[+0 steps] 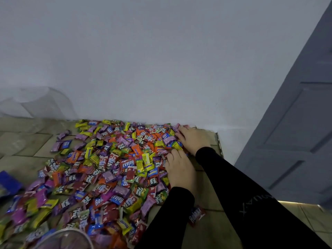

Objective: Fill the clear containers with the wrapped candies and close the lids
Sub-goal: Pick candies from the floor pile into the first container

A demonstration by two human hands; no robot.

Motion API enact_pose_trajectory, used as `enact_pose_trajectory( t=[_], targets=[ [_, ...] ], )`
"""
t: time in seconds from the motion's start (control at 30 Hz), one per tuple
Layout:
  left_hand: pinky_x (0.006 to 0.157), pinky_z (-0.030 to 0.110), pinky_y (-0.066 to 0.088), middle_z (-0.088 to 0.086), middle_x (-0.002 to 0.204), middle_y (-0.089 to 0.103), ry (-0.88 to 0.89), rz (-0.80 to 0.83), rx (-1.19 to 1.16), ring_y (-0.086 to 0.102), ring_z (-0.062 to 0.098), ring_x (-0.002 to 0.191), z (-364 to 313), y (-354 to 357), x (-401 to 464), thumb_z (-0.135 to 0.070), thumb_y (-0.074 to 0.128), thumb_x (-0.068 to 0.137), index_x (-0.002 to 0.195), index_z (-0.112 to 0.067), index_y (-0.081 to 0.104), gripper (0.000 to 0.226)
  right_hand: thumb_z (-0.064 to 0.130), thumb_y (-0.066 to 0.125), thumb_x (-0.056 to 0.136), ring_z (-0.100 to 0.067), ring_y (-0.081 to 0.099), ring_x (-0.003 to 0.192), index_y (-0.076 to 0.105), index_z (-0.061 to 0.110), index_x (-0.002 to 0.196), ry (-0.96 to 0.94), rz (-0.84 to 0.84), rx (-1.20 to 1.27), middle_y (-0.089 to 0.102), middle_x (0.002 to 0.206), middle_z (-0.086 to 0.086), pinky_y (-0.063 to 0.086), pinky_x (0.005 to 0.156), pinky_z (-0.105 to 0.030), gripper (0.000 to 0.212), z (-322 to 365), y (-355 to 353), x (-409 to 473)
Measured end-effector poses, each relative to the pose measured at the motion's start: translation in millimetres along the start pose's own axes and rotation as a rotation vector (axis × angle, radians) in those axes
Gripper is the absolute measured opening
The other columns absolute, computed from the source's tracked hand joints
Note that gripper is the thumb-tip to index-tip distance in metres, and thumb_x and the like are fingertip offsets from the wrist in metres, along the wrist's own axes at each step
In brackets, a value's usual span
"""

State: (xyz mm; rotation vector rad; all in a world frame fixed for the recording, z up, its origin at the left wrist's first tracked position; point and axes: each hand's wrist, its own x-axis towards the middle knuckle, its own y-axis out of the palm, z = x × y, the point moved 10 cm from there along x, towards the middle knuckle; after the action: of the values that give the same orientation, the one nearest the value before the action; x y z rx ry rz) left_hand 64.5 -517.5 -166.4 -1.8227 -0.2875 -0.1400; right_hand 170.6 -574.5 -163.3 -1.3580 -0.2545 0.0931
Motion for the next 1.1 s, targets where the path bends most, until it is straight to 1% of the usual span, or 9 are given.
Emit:
enact_pose_trajectory(
  t=[0.17,0.4,0.5,0.57,0.7,0.8,0.93,1.03,1.1],
  targets=[
    [0.049,0.024,0.047,0.006,0.07,0.058,-0.046,-0.033,-0.057,0.058,0.02,0.062,8,-10,2,-0.008,0.029,0.072,0.07,-0.011,0.061,0.033,0.045,0.03,0.102,-0.02,0.061,0.074,0.062,0.018,0.096,0.092,-0.098,0.196,0.069,0.086,-0.005,0.041,0.06,-0.028,0.042,-5,-13,-11],
    [0.053,0.029,0.051,0.01,0.075,0.059,-0.083,0.051,-0.095,0.06,0.025,0.069,7,-29,-4,-0.004,0.03,0.076,0.078,-0.009,0.062,0.032,0.038,0.038,0.101,-0.021,0.061,0.092,0.062,0.008,0.115,0.24,-0.158,0.628,0.069,0.105,-0.01,0.039,0.074,-0.023,0.041,-9,-29,-31],
    [0.07,0.034,0.053,0.015,0.092,0.058,-0.103,0.089,-0.142,0.061,0.031,0.087,12,-38,-8,-0.003,0.021,0.08,0.094,-0.004,0.06,0.041,0.037,0.039,0.101,-0.014,0.054,0.089,0.061,0.007,0.118,0.289,-0.166,0.764,0.066,0.11,-0.008,0.037,0.075,-0.022,0.041,-6,-29,-42],
    [0.084,0.033,0.047,0.015,0.108,0.052,-0.104,0.081,-0.15,0.053,0.031,0.103,18,-46,-12,-0.003,0.012,0.083,0.109,-0.003,0.052,0.048,0.037,0.04,0.101,-0.014,0.053,0.083,0.063,0.008,0.111,0.311,-0.185,0.811,0.065,0.099,-0.007,0.035,0.069,-0.021,0.039,-3,-31,-49],
    [0.057,0.029,0.048,0.013,0.07,0.056,-0.064,-0.002,-0.029,0.055,0.025,0.063,18,-66,-26,-0.003,0.019,0.075,0.075,-0.002,0.06,0.041,0.042,0.04,0.1,-0.01,0.048,0.065,0.058,0.019,0.083,0.378,-0.215,0.837,0.052,0.07,0.007,0.033,0.061,-0.025,0.034,1,-34,-66],
    [0.073,0.032,0.044,0.012,0.088,0.056,-0.017,0.032,-0.05,0.054,0.025,0.083,20,-79,-30,-0.005,-0.003,0.074,0.093,-0.002,0.059,0.065,0.045,0.039,0.099,-0.006,0.045,0.059,0.052,0.017,0.076,0.433,-0.232,0.872,0.047,0.063,0.007,0.029,0.05,-0.02,0.038,4,-40,-81],
    [0.06,0.032,0.042,0.011,0.07,0.053,0.027,-0.02,0.127,0.052,0.023,0.069,16,-115,-43,0.001,0.017,0.078,0.074,-0.005,0.063,0.047,0.043,0.04,0.1,-0.02,0.054,0.068,0.059,0.011,0.073,0.474,-0.282,0.936,0.058,0.07,-0.007,0.035,0.059,-0.027,0.046,11,-59,-100],
    [0.088,0.036,0.039,0.016,0.107,0.05,0.12,-0.054,0.166,0.047,0.03,0.103,10,-132,-46,0.005,0.014,0.088,0.111,0.001,0.05,0.043,0.042,0.042,0.1,-0.026,0.05,0.068,0.053,0.008,0.068,0.486,-0.353,0.977,0.055,0.07,-0.015,0.032,0.059,-0.029,0.048,16,-79,-115],
    [0.095,0.037,0.035,0.018,0.116,0.044,0.12,-0.027,0.217,0.041,0.031,0.111,10,-144,-46,0.004,0.01,0.087,0.12,0.002,0.042,0.046,0.043,0.043,0.099,-0.024,0.043,0.063,0.046,0.005,0.065,0.485,-0.387,0.996,0.045,0.066,-0.017,0.028,0.056,-0.03,0.051,23,-92,-124]
  ],
)
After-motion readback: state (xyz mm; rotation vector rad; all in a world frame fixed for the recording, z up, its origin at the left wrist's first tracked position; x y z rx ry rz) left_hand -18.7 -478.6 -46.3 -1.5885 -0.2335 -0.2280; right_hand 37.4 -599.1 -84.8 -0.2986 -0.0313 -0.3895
